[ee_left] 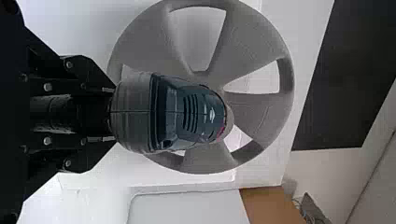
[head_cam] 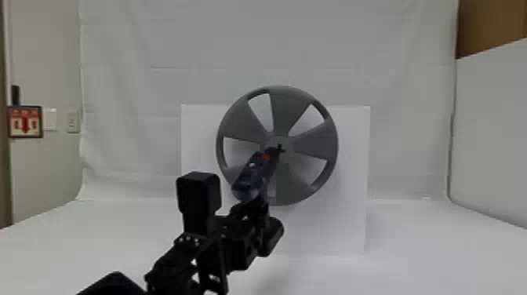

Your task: Grasp the drill and bring into the middle of wheel

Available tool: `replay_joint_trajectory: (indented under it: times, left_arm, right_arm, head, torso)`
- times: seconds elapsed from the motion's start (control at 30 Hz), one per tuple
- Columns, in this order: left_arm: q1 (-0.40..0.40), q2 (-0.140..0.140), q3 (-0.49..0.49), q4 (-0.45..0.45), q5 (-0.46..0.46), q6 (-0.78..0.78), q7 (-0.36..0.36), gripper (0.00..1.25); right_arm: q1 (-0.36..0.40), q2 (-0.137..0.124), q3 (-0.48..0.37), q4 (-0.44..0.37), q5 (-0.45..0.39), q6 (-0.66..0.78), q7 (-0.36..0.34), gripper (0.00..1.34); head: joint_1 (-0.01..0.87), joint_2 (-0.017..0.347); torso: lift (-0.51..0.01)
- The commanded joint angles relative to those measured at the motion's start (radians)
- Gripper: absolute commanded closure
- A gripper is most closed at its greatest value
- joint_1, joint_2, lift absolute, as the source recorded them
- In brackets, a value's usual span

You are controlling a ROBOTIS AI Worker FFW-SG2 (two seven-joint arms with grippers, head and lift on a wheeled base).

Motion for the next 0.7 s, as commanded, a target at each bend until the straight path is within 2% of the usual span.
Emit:
replay_joint_trajectory:
  times: [0.0, 0.67]
  left_arm:
    - [-0.001, 0.000, 0.001, 0.000, -0.002, 0.000, 0.000, 1.22]
    - [0.005, 0.000, -0.001, -0.002, 0.006, -0.009, -0.005, 1.22]
  right_arm:
    - [0.000, 0.000, 0.000, 0.000, 0.001, 0.000, 0.000, 0.13]
    - [0.000, 0.000, 0.002, 0.000, 0.006, 0.002, 0.000, 0.13]
  head:
    - [0.054, 0.031]
    - [0.054, 0.031]
  torso:
    - [-0.403]
    - [-0.403]
